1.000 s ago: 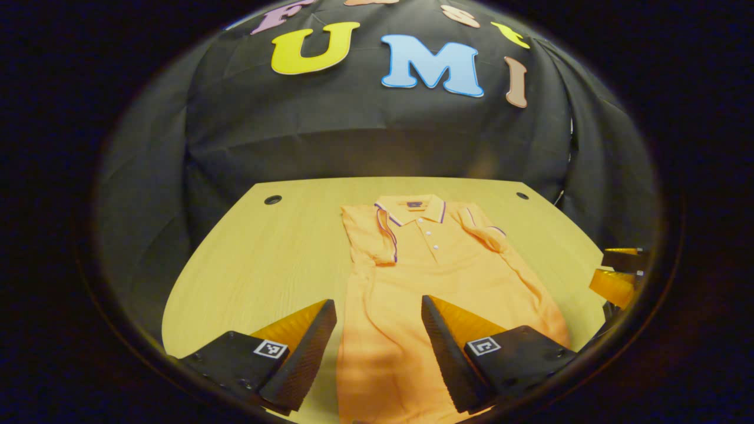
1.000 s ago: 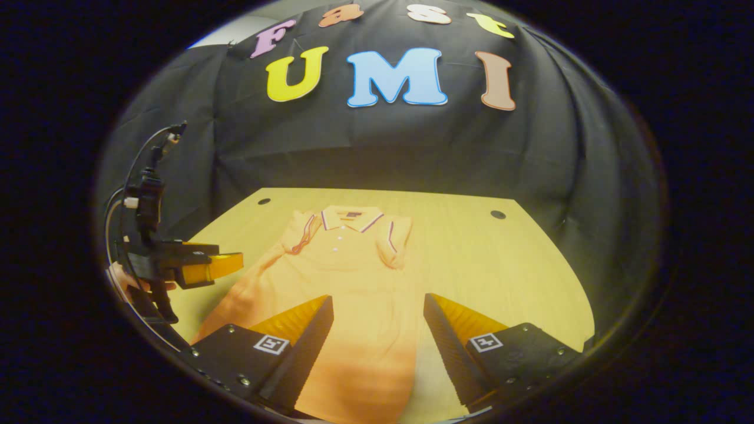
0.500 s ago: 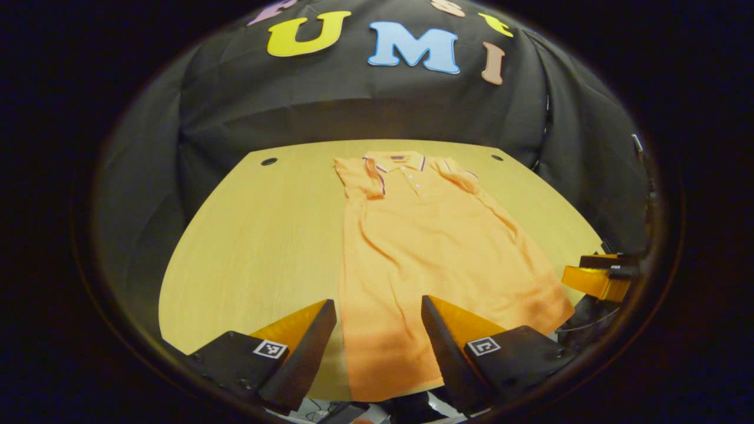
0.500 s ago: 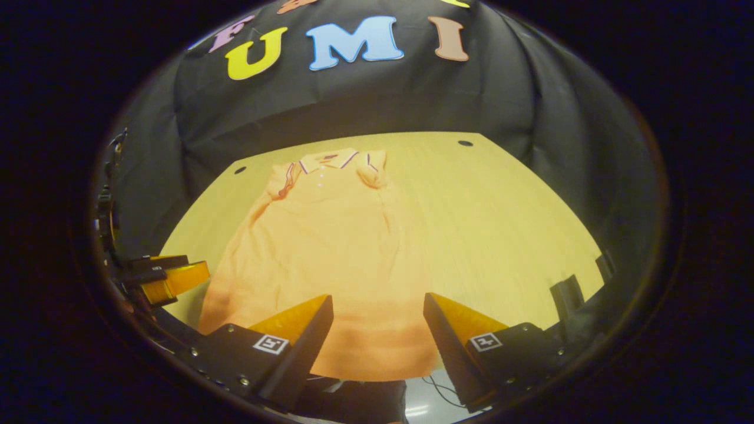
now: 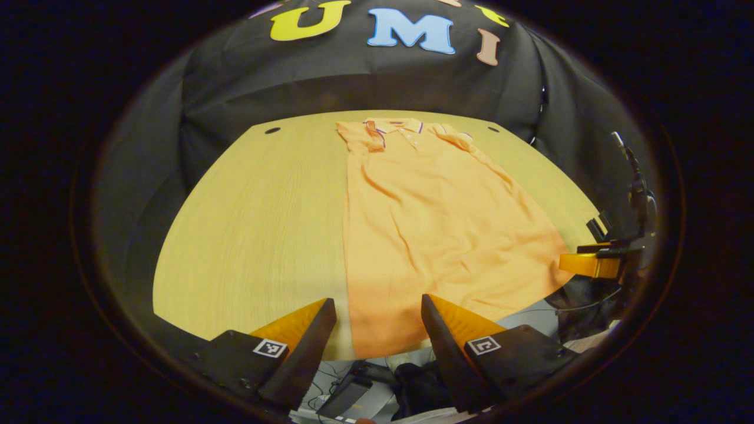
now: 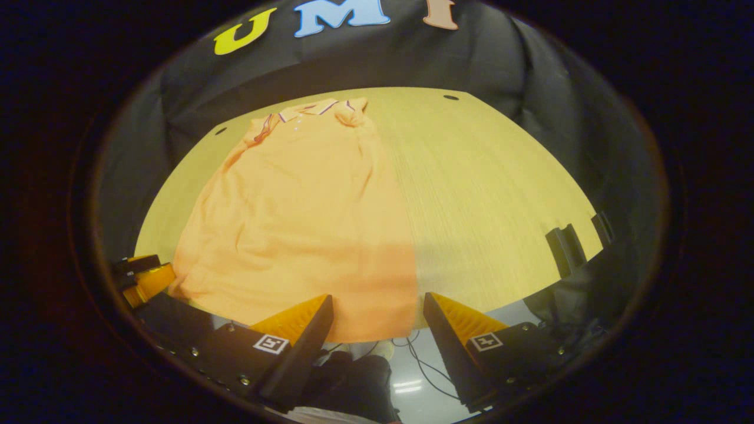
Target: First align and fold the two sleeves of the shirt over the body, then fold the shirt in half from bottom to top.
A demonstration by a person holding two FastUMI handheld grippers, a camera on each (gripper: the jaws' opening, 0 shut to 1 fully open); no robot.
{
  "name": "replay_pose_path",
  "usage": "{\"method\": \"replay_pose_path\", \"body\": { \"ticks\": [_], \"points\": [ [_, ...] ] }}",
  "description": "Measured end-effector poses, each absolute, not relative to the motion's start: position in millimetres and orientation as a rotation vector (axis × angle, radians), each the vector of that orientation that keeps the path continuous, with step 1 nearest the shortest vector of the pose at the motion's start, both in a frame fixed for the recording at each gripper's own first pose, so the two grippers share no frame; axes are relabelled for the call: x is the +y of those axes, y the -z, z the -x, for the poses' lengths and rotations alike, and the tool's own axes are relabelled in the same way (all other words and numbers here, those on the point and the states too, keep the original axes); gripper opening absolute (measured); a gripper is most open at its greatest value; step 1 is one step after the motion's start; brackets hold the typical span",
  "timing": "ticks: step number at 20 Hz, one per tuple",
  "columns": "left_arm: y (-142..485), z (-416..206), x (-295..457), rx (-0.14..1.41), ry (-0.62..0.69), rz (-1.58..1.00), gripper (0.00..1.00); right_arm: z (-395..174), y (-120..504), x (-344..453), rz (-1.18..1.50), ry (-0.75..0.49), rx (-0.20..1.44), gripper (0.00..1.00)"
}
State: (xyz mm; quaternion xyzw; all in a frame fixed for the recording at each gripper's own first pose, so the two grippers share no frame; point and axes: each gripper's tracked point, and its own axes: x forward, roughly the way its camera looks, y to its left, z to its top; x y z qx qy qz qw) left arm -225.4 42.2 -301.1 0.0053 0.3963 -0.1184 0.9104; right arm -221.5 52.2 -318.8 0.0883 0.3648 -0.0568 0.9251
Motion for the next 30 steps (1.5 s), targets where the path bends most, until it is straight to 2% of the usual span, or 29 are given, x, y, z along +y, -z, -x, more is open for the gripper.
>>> {"method": "replay_pose_path", "body": {
  "ticks": [7,9,12,13,14,15,16,17,18,19,24,30],
  "points": [
    [331,239,31,0.880,0.207,0.002,0.95,224,329,55,-0.112,0.048,0.779,0.95],
    [334,238,32,0.878,0.198,-0.027,0.93,223,328,55,-0.102,0.034,0.778,0.90],
    [336,241,19,0.865,0.236,-0.074,0.60,221,327,58,-0.100,0.014,0.775,0.56],
    [335,240,13,0.862,0.243,-0.076,0.51,221,327,59,-0.097,0.006,0.774,0.41],
    [335,238,9,0.857,0.243,-0.082,0.30,221,326,58,-0.107,0.007,0.773,0.34],
    [336,238,8,0.852,0.238,-0.094,0.20,221,326,60,-0.116,-0.006,0.774,0.17],
    [337,238,6,0.849,0.237,-0.104,0.14,220,326,62,-0.127,-0.024,0.773,0.18],
    [336,240,8,0.846,0.218,-0.101,0.15,221,325,59,-0.145,-0.018,0.771,0.18],
    [336,238,4,0.853,0.217,-0.077,0.06,220,320,59,-0.192,-0.022,0.754,0.13],
    [334,237,4,0.853,0.202,-0.065,0.07,220,320,59,-0.216,-0.036,0.762,0.00],
    [310,229,7,0.817,0.124,-0.007,0.06,214,300,51,-0.272,-0.086,0.693,0.00],
    [259,188,-4,0.710,0.071,0.024,0.06,181,236,41,-0.232,-0.159,0.560,0.00]
  ]
}}
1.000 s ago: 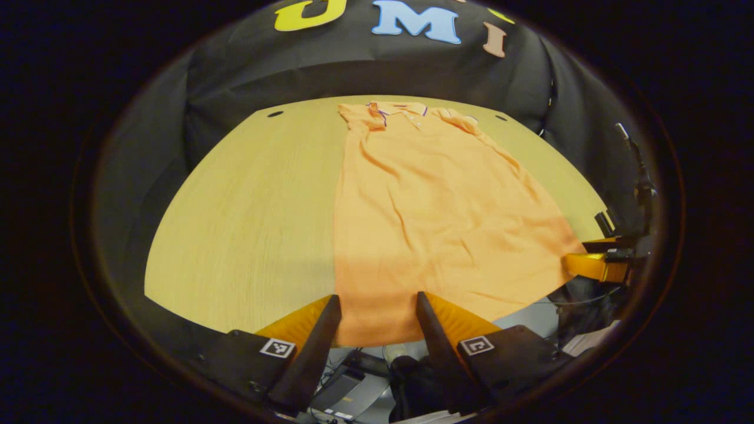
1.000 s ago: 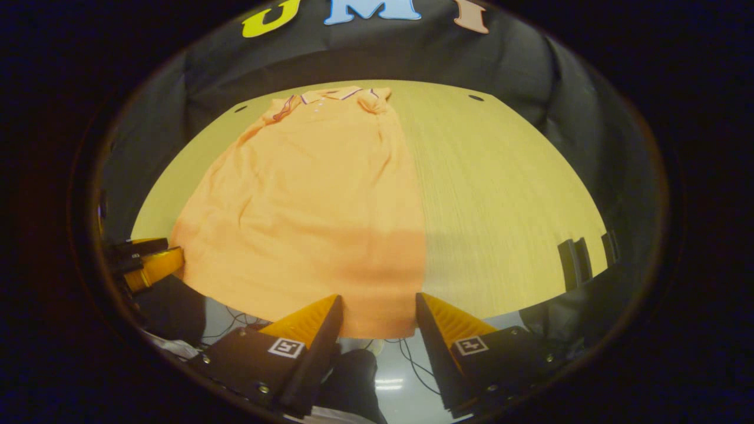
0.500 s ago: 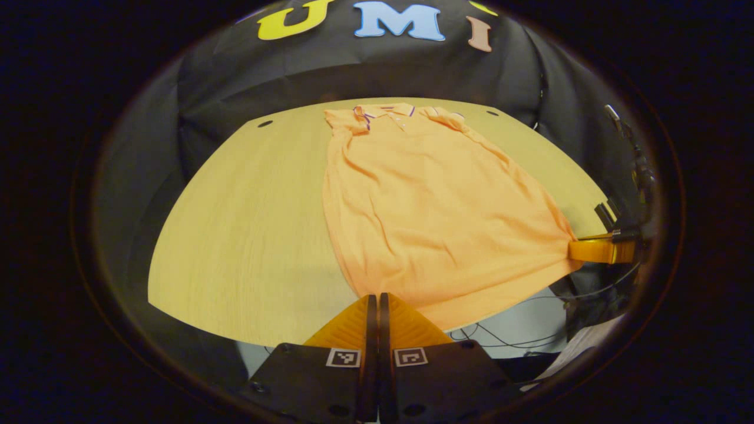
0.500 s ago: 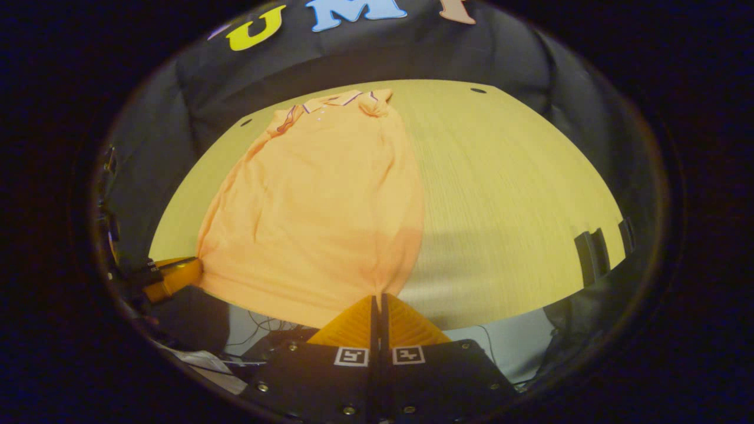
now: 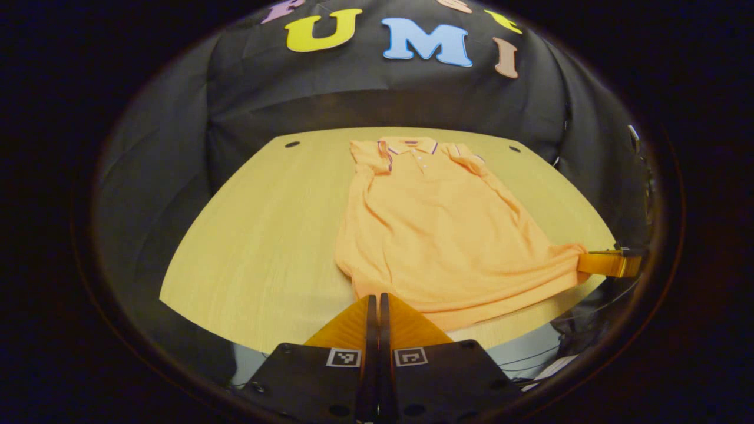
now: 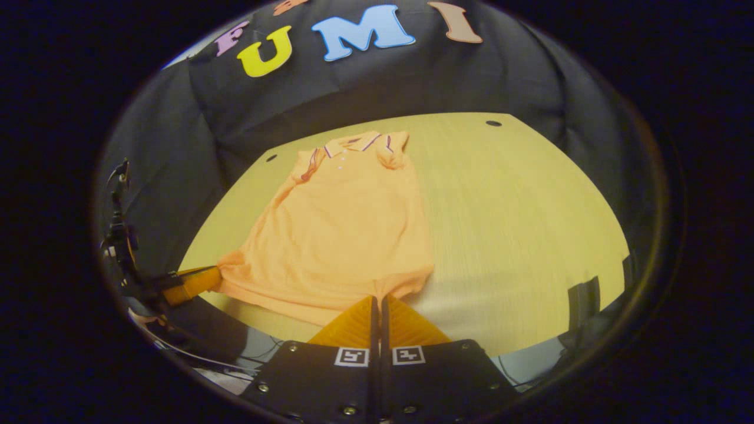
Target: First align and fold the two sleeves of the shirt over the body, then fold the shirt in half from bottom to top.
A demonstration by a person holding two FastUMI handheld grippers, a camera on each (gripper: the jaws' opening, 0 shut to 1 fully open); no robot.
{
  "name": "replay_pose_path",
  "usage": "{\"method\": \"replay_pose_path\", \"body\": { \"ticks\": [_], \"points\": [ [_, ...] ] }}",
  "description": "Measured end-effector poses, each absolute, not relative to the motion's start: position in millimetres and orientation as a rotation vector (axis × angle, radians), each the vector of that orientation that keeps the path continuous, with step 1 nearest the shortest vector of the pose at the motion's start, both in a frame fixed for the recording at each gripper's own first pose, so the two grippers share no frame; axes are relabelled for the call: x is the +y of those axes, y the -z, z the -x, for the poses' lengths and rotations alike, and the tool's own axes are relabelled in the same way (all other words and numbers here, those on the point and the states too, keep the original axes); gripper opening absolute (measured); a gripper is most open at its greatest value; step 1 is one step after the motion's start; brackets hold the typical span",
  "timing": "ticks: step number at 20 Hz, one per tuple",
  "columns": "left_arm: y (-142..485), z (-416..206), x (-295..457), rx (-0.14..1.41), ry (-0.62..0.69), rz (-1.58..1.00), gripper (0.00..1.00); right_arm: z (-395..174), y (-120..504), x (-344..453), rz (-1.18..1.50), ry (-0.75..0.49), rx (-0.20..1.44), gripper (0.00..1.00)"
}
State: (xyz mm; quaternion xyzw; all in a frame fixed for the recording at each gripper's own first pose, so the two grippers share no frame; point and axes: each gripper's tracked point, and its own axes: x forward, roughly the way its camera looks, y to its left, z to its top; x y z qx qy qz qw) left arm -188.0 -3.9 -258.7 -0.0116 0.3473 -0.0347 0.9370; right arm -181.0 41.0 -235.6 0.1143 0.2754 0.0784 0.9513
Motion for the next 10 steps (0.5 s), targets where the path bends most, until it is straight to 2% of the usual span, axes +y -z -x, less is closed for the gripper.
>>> {"method": "replay_pose_path", "body": {
  "ticks": [4,10],
  "points": [
    [225,139,-7,0.655,0.074,0.082,0.06,145,191,32,-0.199,-0.150,0.484,0.00],
    [183,39,-12,0.582,0.173,0.034,0.07,65,132,15,-0.169,-0.068,0.391,0.00]
  ]
}}
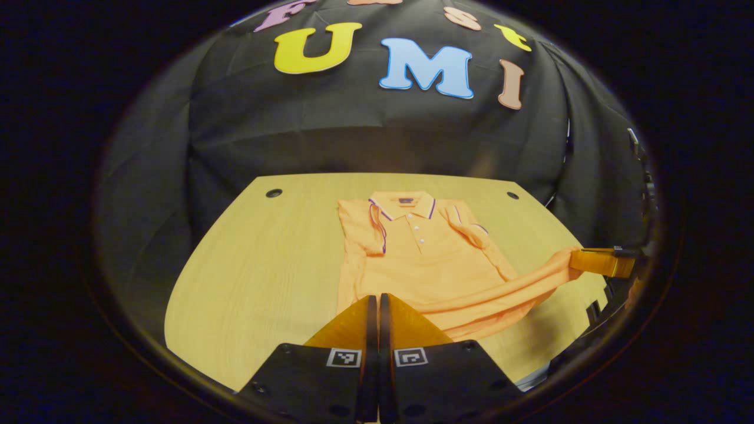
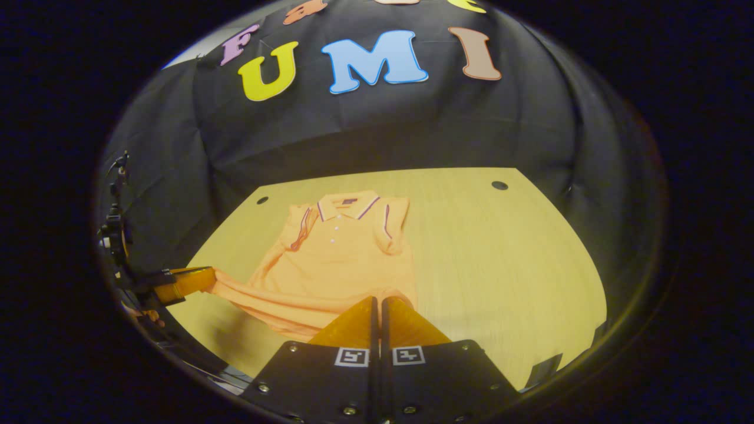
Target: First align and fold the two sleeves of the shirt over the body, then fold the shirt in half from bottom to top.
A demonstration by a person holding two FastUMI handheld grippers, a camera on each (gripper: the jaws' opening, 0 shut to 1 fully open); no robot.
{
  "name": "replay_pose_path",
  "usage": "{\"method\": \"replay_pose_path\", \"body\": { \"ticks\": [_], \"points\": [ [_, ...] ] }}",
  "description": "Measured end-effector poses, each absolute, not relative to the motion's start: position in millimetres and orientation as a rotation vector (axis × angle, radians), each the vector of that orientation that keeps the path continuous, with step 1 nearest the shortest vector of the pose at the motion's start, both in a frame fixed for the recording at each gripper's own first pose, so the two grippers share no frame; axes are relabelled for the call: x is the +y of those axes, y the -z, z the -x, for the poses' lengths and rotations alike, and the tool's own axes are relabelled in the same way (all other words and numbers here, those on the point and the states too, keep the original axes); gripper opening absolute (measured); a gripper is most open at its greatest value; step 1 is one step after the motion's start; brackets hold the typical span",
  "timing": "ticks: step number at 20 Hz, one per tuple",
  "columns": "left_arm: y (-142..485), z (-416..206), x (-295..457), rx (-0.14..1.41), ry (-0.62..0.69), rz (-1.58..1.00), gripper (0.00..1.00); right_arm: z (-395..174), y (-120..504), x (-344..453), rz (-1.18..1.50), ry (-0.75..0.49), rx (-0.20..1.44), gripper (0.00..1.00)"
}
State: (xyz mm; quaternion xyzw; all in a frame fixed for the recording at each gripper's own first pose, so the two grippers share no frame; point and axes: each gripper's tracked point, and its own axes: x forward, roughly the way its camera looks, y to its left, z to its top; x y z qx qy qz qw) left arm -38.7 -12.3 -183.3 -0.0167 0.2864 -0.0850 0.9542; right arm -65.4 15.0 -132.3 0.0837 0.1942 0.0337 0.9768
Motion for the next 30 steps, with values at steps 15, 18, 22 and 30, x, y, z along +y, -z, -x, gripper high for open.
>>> {"method": "replay_pose_path", "body": {
  "ticks": [15,18,22,30],
  "points": [
    [139,-180,-11,0.380,0.205,-0.094,0.06,-117,50,-1,-0.174,0.066,0.275,0.00],
    [145,-213,-9,0.377,0.171,-0.103,0.06,-153,47,-2,-0.170,0.049,0.284,0.00],
    [164,-261,2,0.389,0.123,-0.115,0.06,-213,54,-1,-0.164,0.024,0.317,0.00],
    [213,-327,-2,0.441,0.087,-0.192,0.06,-285,101,-7,-0.137,0.044,0.394,0.00]
  ]
}}
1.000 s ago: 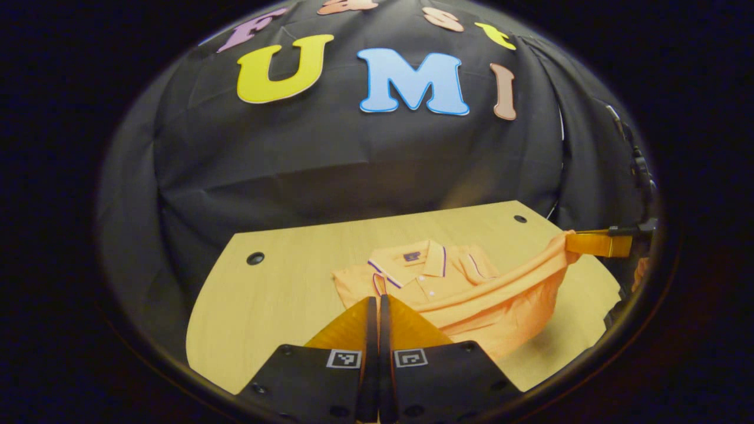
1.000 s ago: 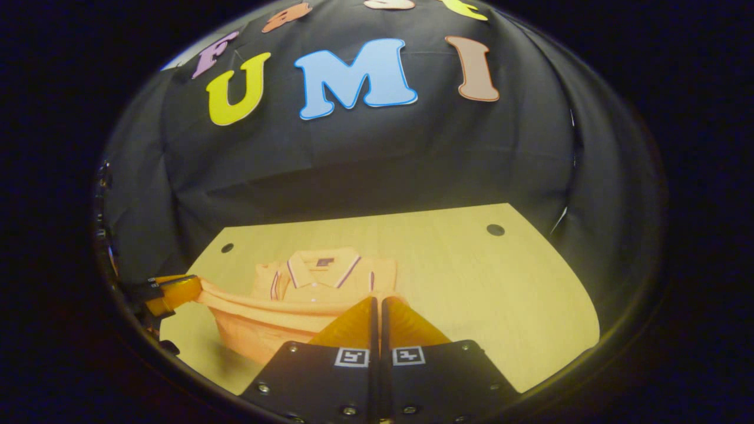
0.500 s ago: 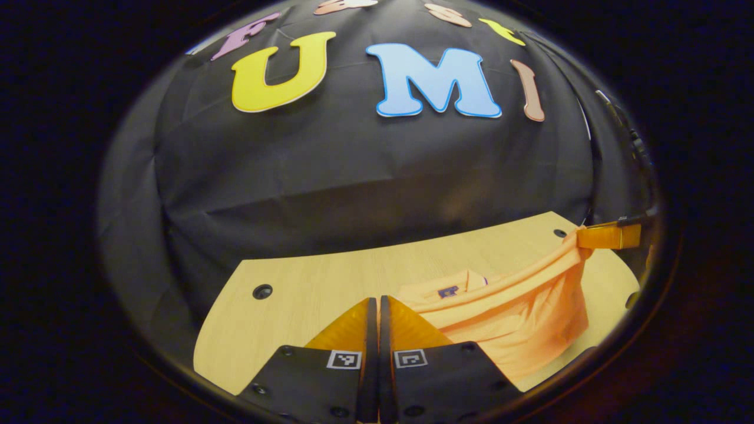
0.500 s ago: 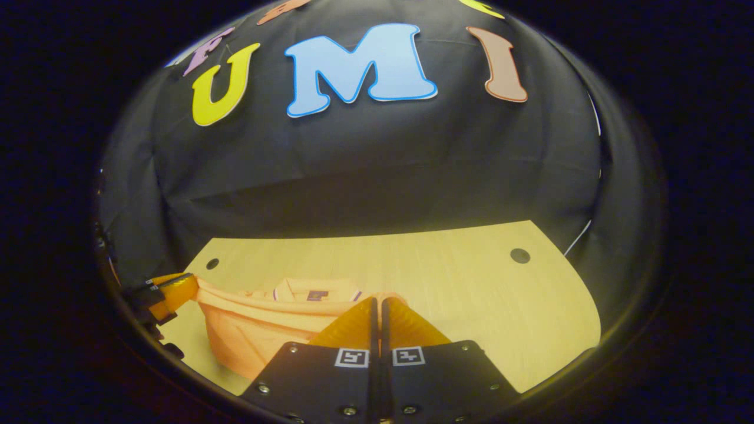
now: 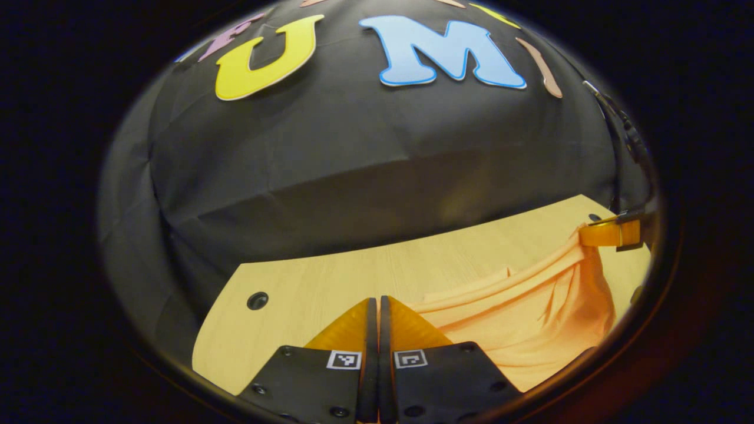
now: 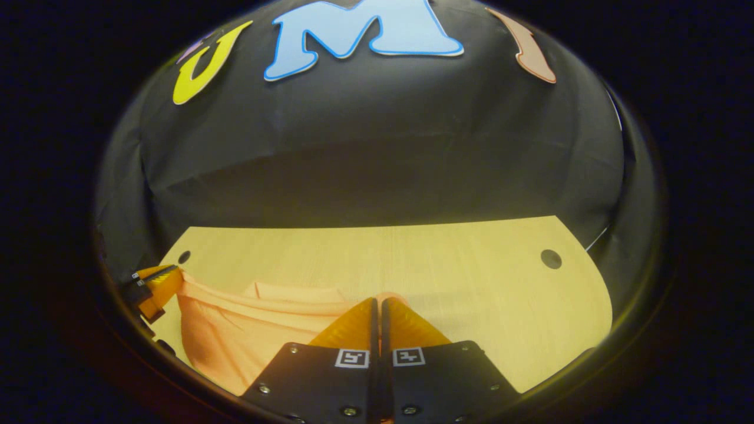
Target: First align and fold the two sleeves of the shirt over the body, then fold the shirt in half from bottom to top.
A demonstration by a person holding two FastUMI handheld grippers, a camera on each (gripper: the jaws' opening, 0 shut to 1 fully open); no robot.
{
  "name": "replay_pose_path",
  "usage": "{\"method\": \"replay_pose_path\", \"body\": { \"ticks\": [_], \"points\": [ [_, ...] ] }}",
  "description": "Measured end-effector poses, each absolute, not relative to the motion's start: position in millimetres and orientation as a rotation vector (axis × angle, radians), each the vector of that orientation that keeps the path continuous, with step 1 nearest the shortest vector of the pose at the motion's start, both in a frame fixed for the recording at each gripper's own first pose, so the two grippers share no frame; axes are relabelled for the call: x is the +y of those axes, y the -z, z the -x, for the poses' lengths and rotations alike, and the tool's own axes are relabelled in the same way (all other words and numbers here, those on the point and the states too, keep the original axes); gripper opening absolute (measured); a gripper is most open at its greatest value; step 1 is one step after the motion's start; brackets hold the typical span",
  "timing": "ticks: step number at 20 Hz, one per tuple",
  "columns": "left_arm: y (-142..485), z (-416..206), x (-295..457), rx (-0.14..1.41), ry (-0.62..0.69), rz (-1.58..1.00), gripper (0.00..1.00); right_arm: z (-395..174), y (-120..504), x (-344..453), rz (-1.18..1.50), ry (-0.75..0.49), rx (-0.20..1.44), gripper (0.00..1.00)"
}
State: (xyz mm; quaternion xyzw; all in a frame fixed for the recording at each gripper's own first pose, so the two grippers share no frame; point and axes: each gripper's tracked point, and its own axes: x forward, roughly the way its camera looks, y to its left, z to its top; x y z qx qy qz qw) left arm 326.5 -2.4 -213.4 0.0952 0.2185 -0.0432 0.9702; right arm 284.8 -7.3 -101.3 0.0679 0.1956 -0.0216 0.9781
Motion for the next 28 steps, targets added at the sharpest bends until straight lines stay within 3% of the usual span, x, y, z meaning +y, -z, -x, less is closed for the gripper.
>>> {"method": "replay_pose_path", "body": {
  "ticks": [5,7,9,11,12,13,14,15,17,18,19,24,25,26,27,28],
  "points": [
    [237,-335,-4,0.498,0.078,-0.214,0.08,-292,124,-7,-0.126,0.054,0.453,0.02],
    [235,-335,-2,0.496,0.072,-0.210,0.21,-289,124,-8,-0.126,0.055,0.466,0.06],
    [231,-328,-3,0.500,0.073,-0.192,0.17,-283,117,-12,-0.109,0.055,0.467,0.09],
    [221,-321,-5,0.494,0.079,-0.168,0.40,-279,110,-11,-0.085,0.047,0.455,0.19],
    [212,-315,-6,0.479,0.081,-0.155,0.53,-271,103,-10,-0.068,0.045,0.443,0.29],
    [205,-312,-7,0.464,0.084,-0.148,0.56,-266,96,-8,-0.063,0.038,0.425,0.25],
    [196,-307,-9,0.448,0.087,-0.144,0.67,-261,86,-6,-0.060,0.028,0.408,0.38],
    [186,-302,-10,0.429,0.090,-0.140,0.68,-255,77,-3,-0.058,0.020,0.387,0.50],
    [157,-285,-12,0.370,0.093,-0.127,0.84,-234,48,-4,-0.034,0.021,0.325,0.96],
    [149,-278,-15,0.353,0.095,-0.115,0.81,-226,38,-6,-0.030,0.023,0.304,0.94],
    [139,-271,-14,0.332,0.092,-0.107,0.85,-218,28,-6,-0.031,0.025,0.282,0.98],
    [92,-224,-10,0.228,0.066,-0.096,0.99,-154,-13,-9,-0.025,0.034,0.158,0.98],
    [86,-214,-10,0.214,0.061,-0.090,1.00,-139,-19,-10,-0.011,0.035,0.138,0.94],
    [79,-203,-11,0.200,0.059,-0.082,0.92,-127,-23,-11,0.009,0.038,0.119,0.97],
    [72,-191,-12,0.187,0.054,-0.074,0.91,-117,-26,-12,0.029,0.043,0.101,0.97],
    [65,-181,-11,0.170,0.048,-0.067,1.00,-101,-30,-13,0.051,0.048,0.078,0.97]
  ]
}}
